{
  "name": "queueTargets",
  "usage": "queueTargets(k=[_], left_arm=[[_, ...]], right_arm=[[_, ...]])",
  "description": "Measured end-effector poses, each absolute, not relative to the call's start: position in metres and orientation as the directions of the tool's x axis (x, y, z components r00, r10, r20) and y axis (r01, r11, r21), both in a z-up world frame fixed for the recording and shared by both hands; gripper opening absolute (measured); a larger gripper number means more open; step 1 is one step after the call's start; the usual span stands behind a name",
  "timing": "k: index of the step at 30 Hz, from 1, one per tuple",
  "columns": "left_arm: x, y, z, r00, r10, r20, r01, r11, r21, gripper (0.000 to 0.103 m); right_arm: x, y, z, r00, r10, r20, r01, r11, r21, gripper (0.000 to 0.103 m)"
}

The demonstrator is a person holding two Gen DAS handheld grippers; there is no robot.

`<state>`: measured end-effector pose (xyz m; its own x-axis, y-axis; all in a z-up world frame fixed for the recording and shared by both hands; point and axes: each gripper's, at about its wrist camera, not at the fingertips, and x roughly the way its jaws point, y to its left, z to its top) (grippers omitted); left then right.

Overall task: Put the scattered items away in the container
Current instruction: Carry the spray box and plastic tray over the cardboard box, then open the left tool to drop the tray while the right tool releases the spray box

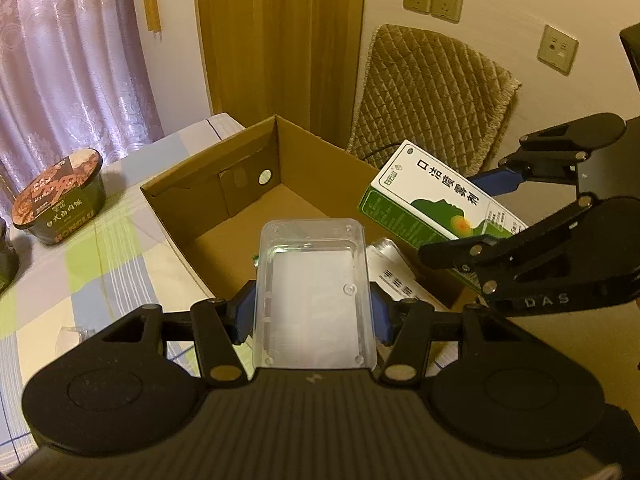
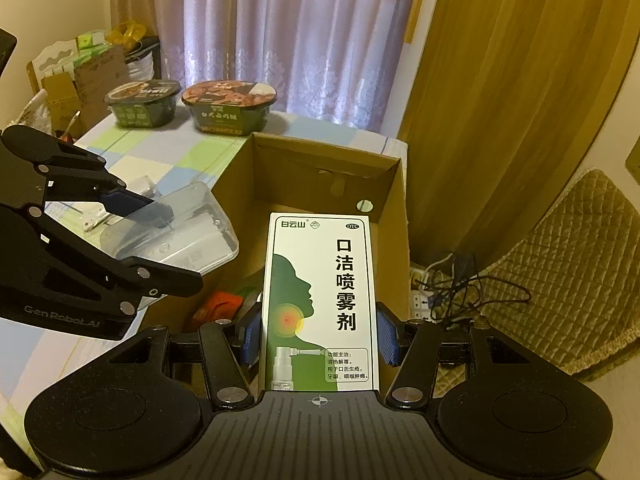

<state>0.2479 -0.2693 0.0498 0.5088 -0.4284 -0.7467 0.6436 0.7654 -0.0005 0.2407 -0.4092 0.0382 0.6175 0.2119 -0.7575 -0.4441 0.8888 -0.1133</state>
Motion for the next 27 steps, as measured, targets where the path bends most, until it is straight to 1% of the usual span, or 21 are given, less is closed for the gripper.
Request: queueTargets(k=[6,10,16,27], left_arm=[[0.271,-0.271,0.044,0.521,-0.417,-0.744,0.621,0.784,-0.004,0.051],[0.284,-0.274,0.041,0.532,-0.417,-0.737,0.617,0.787,0.000,0.051],[0.299,-0.280,0.032,0.535,-0.412,-0.738,0.613,0.790,0.003,0.052],[0.313,-0.286,0.015,0.533,-0.402,-0.744,0.606,0.795,0.004,0.052]], right_arm=[[0.263,-0.409,0.031,0.616,0.204,-0.761,-0.432,0.895,-0.110,0.058],[0.281,-0.414,0.030,0.623,0.205,-0.755,-0.401,0.912,-0.083,0.058],[0.301,-0.415,0.023,0.623,0.189,-0.759,-0.392,0.915,-0.093,0.058],[0.313,-0.415,0.005,0.600,0.184,-0.778,-0.385,0.920,-0.080,0.058]])
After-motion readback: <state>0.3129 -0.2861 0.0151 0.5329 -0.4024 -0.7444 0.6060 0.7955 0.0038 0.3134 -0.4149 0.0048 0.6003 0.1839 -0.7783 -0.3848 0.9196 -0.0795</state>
